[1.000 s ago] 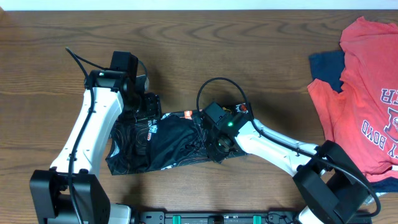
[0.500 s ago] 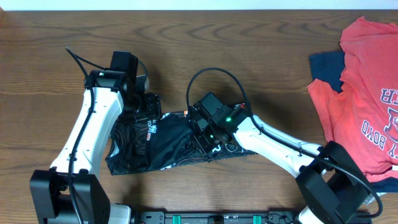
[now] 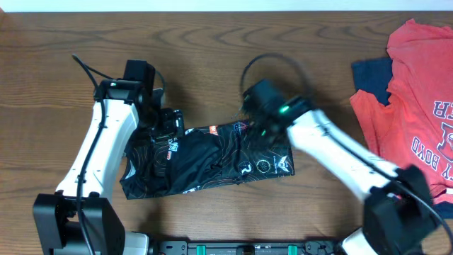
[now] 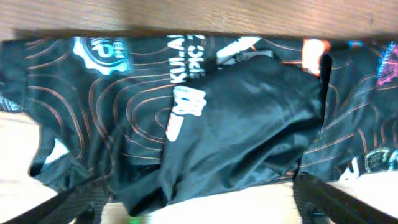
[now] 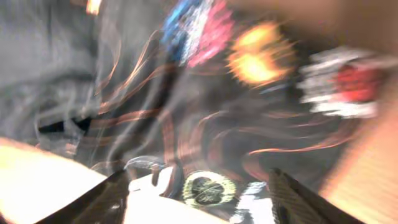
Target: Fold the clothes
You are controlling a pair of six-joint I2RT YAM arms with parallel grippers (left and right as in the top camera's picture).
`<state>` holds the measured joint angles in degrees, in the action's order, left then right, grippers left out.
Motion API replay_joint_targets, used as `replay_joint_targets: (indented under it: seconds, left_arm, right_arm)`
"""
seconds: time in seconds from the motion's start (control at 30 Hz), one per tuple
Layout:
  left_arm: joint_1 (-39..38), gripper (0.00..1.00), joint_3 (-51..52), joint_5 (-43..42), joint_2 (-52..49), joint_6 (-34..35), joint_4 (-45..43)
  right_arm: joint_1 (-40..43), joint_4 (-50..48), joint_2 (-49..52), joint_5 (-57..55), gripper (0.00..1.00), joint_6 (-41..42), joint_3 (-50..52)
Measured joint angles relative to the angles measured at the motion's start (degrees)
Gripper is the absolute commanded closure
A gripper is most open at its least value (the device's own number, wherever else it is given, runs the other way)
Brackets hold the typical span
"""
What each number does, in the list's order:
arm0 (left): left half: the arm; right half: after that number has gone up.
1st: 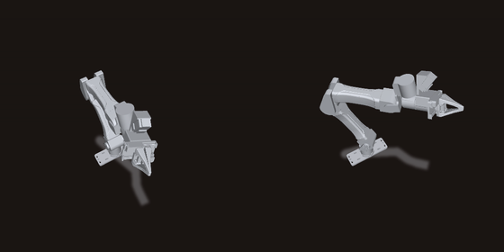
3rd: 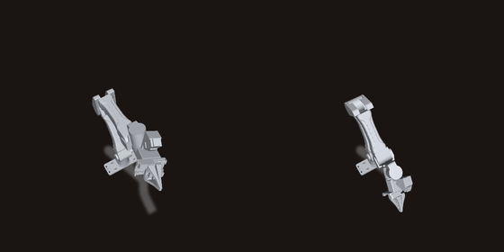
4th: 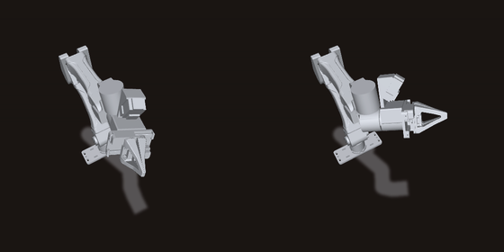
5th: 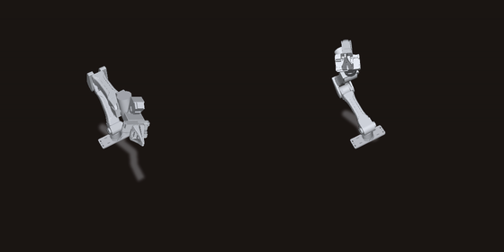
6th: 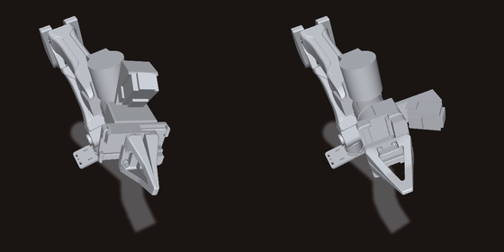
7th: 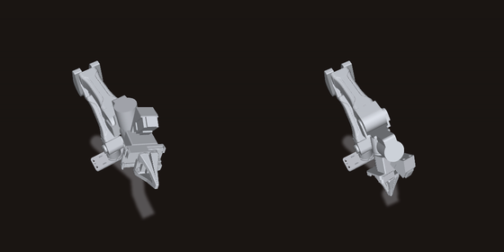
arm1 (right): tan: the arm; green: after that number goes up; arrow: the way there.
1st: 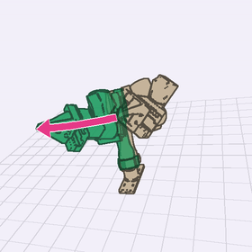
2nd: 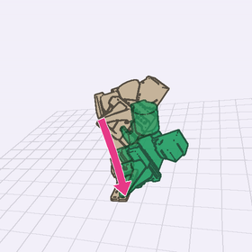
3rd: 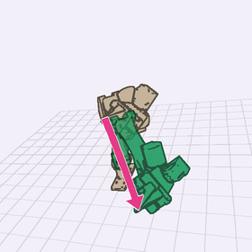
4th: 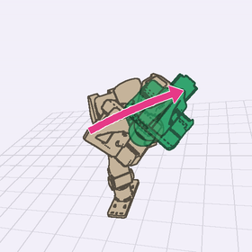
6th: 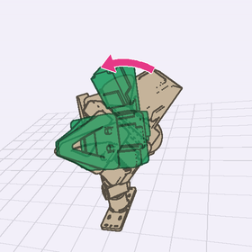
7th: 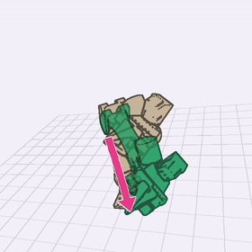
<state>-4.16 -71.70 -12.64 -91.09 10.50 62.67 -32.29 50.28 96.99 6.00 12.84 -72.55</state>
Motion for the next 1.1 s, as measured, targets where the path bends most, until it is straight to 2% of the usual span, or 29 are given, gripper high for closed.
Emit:
replay_joint_targets:
  seconds: [0.1,0.37,0.8,1.1]
  left_arm:
    - [2.60,0.02,0.00,0.61,0.00,0.09,-0.02]
    - [9.88,0.02,0.00,1.07,-0.98,-2.01,0.33]
    - [15.34,0.02,0.31,7.50,-10.88,-4.57,3.28]
    - [15.32,0.02,10.27,7.91,-11.43,-4.57,-6.12]
  right_arm:
    - [5.70,1.09,-2.62,-1.05,0.02,-0.28,-1.33]
    - [15.63,4.57,-3.30,-2.38,0.01,-0.33,-0.20]
    - [17.86,3.93,-3.30,-2.62,0.01,-0.33,4.92]
    - [17.86,3.39,-3.30,-2.62,0.01,-0.33,4.94]
